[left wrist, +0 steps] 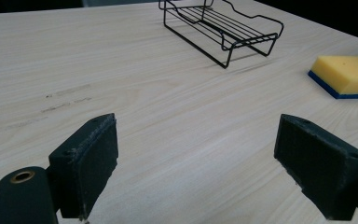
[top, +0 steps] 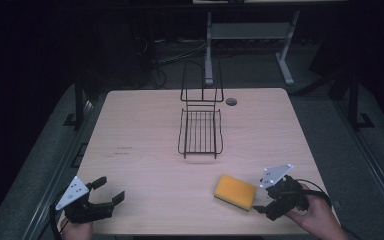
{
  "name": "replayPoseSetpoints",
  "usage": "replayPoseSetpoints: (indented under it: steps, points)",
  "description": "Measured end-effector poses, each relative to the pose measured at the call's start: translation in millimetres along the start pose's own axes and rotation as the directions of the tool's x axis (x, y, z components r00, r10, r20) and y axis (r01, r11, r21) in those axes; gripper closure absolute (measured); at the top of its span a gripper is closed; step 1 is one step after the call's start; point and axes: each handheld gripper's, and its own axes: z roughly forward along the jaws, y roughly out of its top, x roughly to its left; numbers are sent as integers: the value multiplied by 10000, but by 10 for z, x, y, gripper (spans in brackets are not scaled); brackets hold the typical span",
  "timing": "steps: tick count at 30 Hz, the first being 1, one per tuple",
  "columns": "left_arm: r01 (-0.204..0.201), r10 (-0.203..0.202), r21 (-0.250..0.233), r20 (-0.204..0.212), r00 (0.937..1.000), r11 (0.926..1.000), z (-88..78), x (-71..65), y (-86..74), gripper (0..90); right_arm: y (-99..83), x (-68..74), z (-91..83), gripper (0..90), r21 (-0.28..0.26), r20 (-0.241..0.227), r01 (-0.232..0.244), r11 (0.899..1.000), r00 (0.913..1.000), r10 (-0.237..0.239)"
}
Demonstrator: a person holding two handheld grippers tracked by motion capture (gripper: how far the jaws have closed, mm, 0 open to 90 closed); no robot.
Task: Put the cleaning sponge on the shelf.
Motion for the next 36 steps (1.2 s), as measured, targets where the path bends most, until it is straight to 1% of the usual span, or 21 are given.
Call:
replayPoseSetpoints:
  steps: [10, 17, 18, 27, 33, 36]
  points:
    - [8, -8, 0, -1, 10000, 10000, 0, -1, 0, 129, 86, -3, 52, 145, 129, -146, 184, 9997, 9997, -182]
    - [-8, 8, -9, 32, 10000, 10000, 9, -1, 2, 128, 144, -10, 102, 145, 199, -241, 186, 9996, 9995, -181]
    - [-4, 4, -7, 24, 10000, 10000, 8, 0, 2, 128, 157, -8, 112, 145, 200, -275, 148, 9997, 9995, -142]
    - [-37, 37, -19, 28, 10000, 10000, -1, 0, 5, 129, 278, 2, 154, 145, 283, -350, 369, 9989, 9987, -359]
    - [2, -2, -64, 18, 10000, 10000, -11, 5, 4, 128, 356, -13, 207, 145, 462, -495, 352, 9983, 9982, -329]
    - [-5, 5, -70, 25, 10000, 10000, -13, 8, 4, 128, 393, -10, 231, 146, 517, -446, 494, 9974, 9979, -471]
